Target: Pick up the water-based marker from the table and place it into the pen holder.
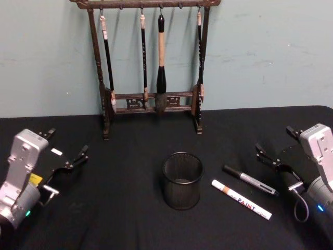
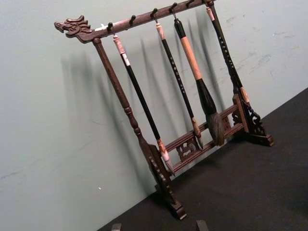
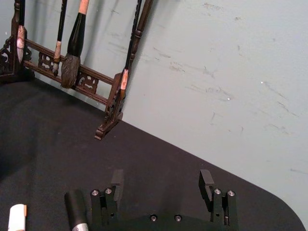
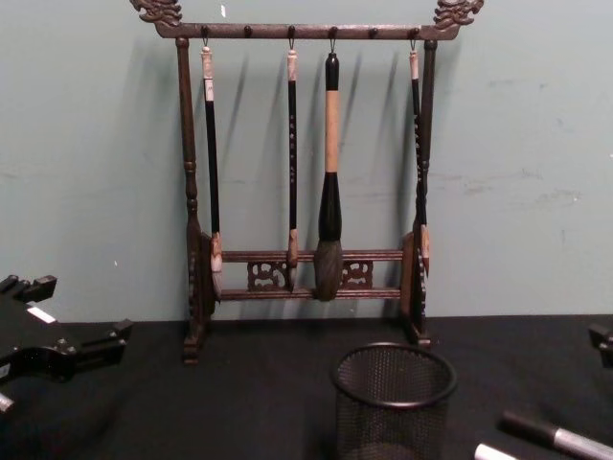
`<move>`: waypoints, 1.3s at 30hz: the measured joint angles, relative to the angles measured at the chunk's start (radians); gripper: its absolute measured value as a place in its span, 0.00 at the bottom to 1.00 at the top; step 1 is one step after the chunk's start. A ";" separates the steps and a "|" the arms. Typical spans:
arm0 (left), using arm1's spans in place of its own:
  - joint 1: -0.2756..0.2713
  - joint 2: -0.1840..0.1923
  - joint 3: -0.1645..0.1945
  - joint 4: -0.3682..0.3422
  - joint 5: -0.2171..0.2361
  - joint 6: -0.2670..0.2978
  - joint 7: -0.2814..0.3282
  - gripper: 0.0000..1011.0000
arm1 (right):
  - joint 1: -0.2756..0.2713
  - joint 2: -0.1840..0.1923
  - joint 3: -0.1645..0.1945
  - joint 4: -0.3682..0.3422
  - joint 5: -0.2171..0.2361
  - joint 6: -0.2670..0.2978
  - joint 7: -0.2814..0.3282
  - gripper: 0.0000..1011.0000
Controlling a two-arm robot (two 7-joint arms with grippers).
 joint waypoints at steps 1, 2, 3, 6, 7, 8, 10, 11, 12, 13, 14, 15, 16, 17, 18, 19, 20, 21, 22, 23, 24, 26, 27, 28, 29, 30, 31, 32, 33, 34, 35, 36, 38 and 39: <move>0.000 0.000 0.000 0.000 0.000 0.000 0.000 1.00 | 0.000 0.000 0.000 0.000 0.000 0.000 0.000 0.99; 0.000 0.000 0.000 0.000 0.000 0.000 0.000 1.00 | 0.000 0.000 0.000 0.000 0.000 0.000 0.000 0.99; 0.000 0.000 0.000 0.000 0.000 0.000 0.000 1.00 | 0.000 0.000 0.000 0.000 0.000 0.000 0.000 0.99; 0.000 0.000 0.000 0.000 0.000 0.000 0.000 1.00 | 0.000 0.000 0.000 0.000 0.000 0.000 0.000 0.99; 0.000 0.000 0.000 0.000 0.000 0.000 0.000 1.00 | 0.000 0.000 0.000 0.000 0.000 0.000 0.000 0.99; 0.000 0.000 0.000 0.000 0.000 0.000 0.000 1.00 | 0.000 0.000 0.000 0.000 0.000 0.000 0.000 0.99; 0.000 0.000 0.000 0.000 0.000 0.000 0.000 1.00 | 0.000 0.000 0.000 0.000 0.000 0.000 0.000 0.99; 0.000 0.000 0.000 0.000 0.000 0.000 0.000 1.00 | 0.000 0.000 0.000 0.000 0.000 0.000 0.000 0.99; 0.000 0.000 0.000 0.000 0.000 0.000 0.000 1.00 | 0.000 0.000 0.000 0.000 0.000 0.000 0.000 0.99; 0.000 0.000 0.000 0.000 0.000 0.000 0.000 1.00 | 0.000 0.000 0.000 0.000 0.000 0.000 0.000 0.99; 0.000 0.000 0.000 0.000 0.000 0.000 0.000 1.00 | 0.000 0.000 0.000 0.000 0.000 0.000 0.000 0.99; 0.000 0.000 0.000 0.000 0.000 0.000 0.000 1.00 | 0.000 0.000 0.000 0.000 0.000 0.000 0.000 0.99; 0.000 0.000 0.000 0.000 0.000 0.000 0.000 1.00 | 0.000 0.000 0.000 0.000 0.000 0.000 0.000 0.99; 0.000 0.000 0.000 0.000 0.000 0.000 0.000 1.00 | 0.000 0.000 0.000 0.000 0.000 0.000 0.000 0.99; 0.000 0.000 0.000 0.000 0.000 0.000 0.000 1.00 | 0.000 0.000 0.000 0.000 0.000 0.000 0.000 0.99; 0.000 0.000 0.000 0.000 0.000 0.000 0.000 1.00 | -0.001 -0.001 0.002 0.000 0.000 0.000 0.001 0.99; 0.000 0.000 0.000 0.000 0.000 0.000 0.000 1.00 | -0.002 -0.003 0.006 0.000 0.000 0.000 0.002 0.99; 0.000 0.000 0.000 0.000 0.000 0.000 0.000 1.00 | -0.005 -0.009 0.017 -0.001 0.009 0.005 0.010 0.99; 0.000 0.000 0.000 0.000 0.000 0.000 0.000 1.00 | -0.006 -0.010 0.020 -0.002 0.013 0.007 0.014 0.99; 0.000 0.000 0.000 0.000 0.000 0.000 0.000 1.00 | -0.010 -0.010 0.029 -0.008 0.024 0.014 0.026 0.99; 0.000 0.000 0.000 0.000 0.000 0.000 0.000 1.00 | -0.012 -0.010 0.033 -0.011 0.029 0.018 0.031 0.99; 0.000 0.000 0.000 0.000 0.000 0.000 0.000 1.00 | -0.019 -0.008 0.049 -0.027 0.056 0.038 0.061 0.99; 0.000 0.000 0.000 0.000 0.000 0.000 0.000 1.00 | -0.019 -0.008 0.049 -0.027 0.056 0.038 0.061 0.99; 0.000 0.000 0.000 0.000 0.000 0.000 0.000 1.00 | -0.024 -0.005 0.061 -0.041 0.081 0.058 0.087 0.99; 0.000 0.000 0.000 0.000 0.000 0.000 0.000 1.00 | -0.026 -0.004 0.065 -0.047 0.089 0.066 0.097 0.99; 0.000 0.000 0.000 0.000 0.000 0.000 0.000 1.00 | -0.026 -0.004 0.065 -0.047 0.089 0.066 0.097 0.99; 0.000 0.000 0.000 0.000 0.000 0.000 0.000 1.00 | -0.035 0.005 0.078 -0.071 0.129 0.113 0.150 0.99; 0.000 0.000 0.000 0.000 0.000 0.000 0.000 1.00 | -0.036 0.007 0.080 -0.075 0.135 0.121 0.158 0.99; 0.000 0.000 0.000 0.000 0.000 0.000 0.000 1.00 | -0.038 0.010 0.085 -0.084 0.151 0.143 0.180 0.99; 0.000 0.000 0.000 0.000 0.000 0.000 0.000 1.00 | -0.039 0.012 0.086 -0.088 0.157 0.153 0.191 0.99; 0.000 0.000 0.000 0.000 0.000 0.000 0.000 1.00 | -0.040 0.014 0.088 -0.092 0.163 0.164 0.201 0.99; 0.000 0.000 0.000 0.000 0.000 0.000 0.000 1.00 | -0.040 0.017 0.089 -0.096 0.167 0.174 0.211 0.99; 0.000 0.000 0.000 0.000 0.000 0.000 0.000 1.00 | -0.041 0.030 0.091 -0.111 0.179 0.213 0.248 0.99; 0.000 0.000 0.000 0.000 0.000 0.000 0.000 1.00 | -0.040 0.037 0.092 -0.119 0.183 0.230 0.267 0.99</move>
